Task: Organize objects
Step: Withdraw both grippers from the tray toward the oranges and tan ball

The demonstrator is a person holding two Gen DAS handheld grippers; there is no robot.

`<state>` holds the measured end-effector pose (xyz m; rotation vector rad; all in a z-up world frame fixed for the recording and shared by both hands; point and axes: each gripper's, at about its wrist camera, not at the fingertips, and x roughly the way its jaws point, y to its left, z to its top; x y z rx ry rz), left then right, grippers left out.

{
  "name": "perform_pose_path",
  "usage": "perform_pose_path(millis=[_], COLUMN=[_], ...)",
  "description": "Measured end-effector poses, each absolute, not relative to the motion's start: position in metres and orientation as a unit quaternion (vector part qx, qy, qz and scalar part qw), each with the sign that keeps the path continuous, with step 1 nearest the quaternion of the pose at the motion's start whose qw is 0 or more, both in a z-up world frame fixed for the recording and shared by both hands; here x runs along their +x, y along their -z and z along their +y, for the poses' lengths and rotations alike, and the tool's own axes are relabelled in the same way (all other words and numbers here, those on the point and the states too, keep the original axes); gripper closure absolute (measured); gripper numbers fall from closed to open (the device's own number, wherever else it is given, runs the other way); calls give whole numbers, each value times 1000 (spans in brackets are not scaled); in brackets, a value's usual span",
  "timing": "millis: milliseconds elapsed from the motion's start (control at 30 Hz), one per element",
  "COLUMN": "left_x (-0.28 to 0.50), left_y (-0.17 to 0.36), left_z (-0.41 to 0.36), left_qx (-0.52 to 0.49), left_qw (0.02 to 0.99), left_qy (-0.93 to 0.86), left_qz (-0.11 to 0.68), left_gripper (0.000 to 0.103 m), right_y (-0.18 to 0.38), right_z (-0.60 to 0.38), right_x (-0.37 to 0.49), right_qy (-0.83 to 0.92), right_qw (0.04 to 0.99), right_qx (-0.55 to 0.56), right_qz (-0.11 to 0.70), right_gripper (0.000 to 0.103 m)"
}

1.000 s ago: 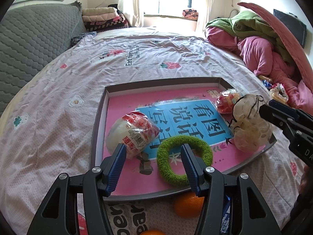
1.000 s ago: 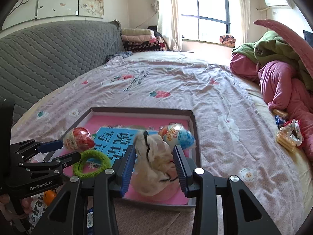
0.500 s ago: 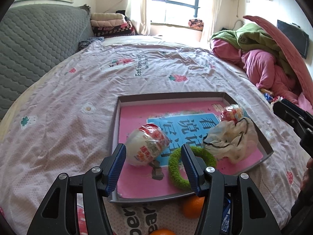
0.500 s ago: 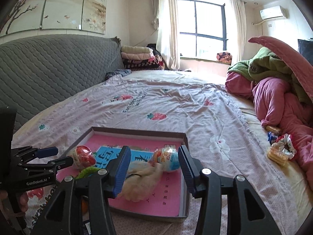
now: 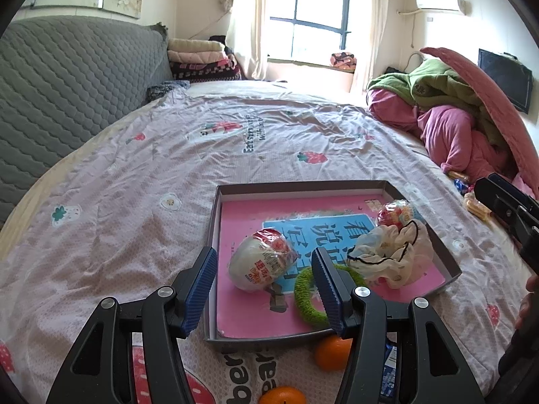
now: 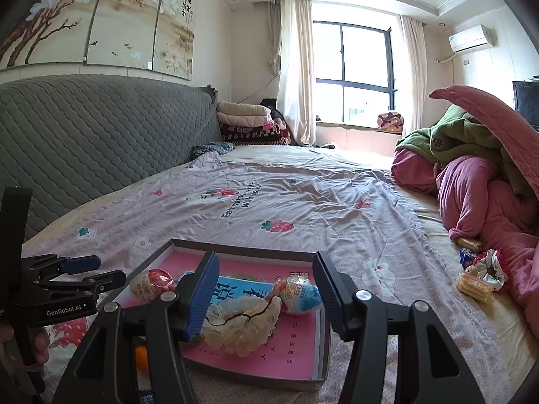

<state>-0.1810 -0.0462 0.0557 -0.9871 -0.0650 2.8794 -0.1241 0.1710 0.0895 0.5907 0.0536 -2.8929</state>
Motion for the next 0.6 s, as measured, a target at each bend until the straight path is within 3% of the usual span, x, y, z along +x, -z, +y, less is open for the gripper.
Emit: perform_pose_path(millis=[600], left_x=[-143], left_y=[-53], left_z=[-37], left_qx=[-297], left_qw=[36], left_qy=[-954], left_qz=[-19], left_gripper=[43], right_y=[-80], right_z=[170], right_x=[-99], right_qy=[972], right_qw=[104], right_qx=[208], right_qz=[14], right_gripper=[43])
